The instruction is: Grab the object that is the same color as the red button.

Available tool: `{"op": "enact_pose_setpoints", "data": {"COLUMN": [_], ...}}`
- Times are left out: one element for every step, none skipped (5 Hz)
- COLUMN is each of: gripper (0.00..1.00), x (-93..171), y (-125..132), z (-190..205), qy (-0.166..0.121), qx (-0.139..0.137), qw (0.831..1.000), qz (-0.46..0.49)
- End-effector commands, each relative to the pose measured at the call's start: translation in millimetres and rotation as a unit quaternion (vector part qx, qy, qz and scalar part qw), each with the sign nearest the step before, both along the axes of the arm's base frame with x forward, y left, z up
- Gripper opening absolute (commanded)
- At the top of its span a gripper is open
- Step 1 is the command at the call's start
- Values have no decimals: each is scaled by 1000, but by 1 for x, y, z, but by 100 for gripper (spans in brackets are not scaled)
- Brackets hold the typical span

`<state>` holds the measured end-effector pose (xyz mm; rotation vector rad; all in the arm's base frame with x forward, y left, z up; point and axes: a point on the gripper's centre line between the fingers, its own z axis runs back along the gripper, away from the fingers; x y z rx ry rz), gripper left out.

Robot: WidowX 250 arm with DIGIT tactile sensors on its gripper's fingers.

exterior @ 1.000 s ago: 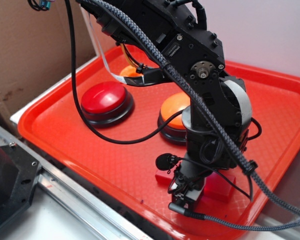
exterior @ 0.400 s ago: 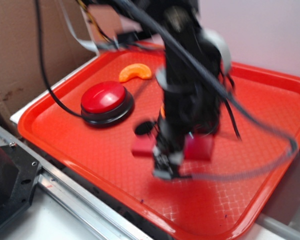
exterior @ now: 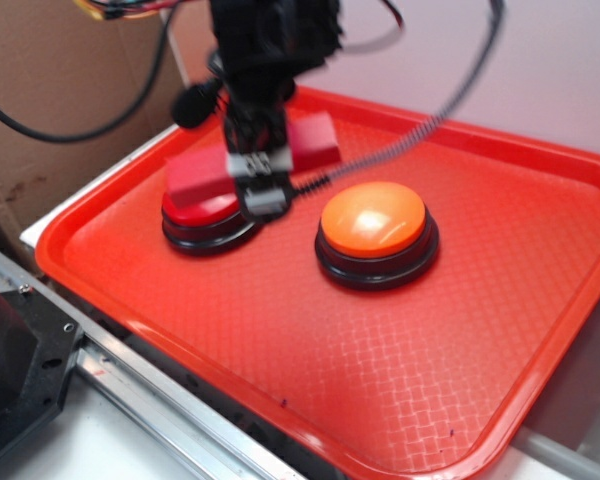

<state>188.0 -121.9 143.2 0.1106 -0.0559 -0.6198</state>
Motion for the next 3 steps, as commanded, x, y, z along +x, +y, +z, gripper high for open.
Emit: {"op": "enact_pose_setpoints", "data": {"gripper": [0,0,0], "x": [-21,-24,-23], "y": [30,50,55], "z": [54,61,60], "qy": [-28,-20,-14], "qx": [-85,-140,-134], "qw": [988,976,969], "qz": [122,167,206]}}
